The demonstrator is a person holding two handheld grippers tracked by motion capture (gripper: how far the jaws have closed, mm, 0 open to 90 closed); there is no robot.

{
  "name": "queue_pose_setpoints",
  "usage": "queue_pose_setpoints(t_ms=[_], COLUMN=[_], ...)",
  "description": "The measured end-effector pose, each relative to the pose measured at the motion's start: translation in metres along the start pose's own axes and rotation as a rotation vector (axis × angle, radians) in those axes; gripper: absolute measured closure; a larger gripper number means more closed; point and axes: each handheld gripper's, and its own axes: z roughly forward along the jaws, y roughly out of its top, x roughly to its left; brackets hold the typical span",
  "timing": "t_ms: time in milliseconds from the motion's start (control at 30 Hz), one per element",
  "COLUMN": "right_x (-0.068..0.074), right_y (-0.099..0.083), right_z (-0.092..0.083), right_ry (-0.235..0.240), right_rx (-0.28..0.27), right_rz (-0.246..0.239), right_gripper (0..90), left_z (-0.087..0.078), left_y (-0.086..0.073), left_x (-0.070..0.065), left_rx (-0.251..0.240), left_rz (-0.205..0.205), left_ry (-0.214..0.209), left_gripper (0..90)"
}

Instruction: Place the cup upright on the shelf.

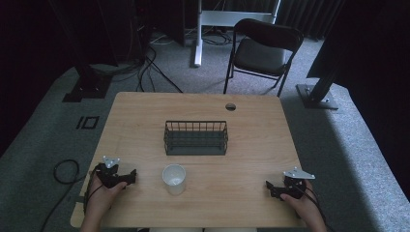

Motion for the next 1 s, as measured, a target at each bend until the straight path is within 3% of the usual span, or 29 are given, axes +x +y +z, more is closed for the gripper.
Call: queue_pose_setpoints(t_ms=[800, 1000], right_x=[0.0007, 0.0033], right_y=[0.0006, 0.0022], right_z=[0.0003, 0.0003], right_ry=[-0.006, 0.011], right_rx=[-0.001, -0.004], right_rz=[0.005, 0.008], right_gripper=[11.0, 11.1], left_z=[0.0, 0.0], left_y=[0.0001, 0.0001], left_x=[0.0001, 0.0001], left_rx=[0.001, 0.001], left_rz=[0.0, 0.0], left_ry=[0.0, 0.0], left_gripper=[1.9, 1.9])
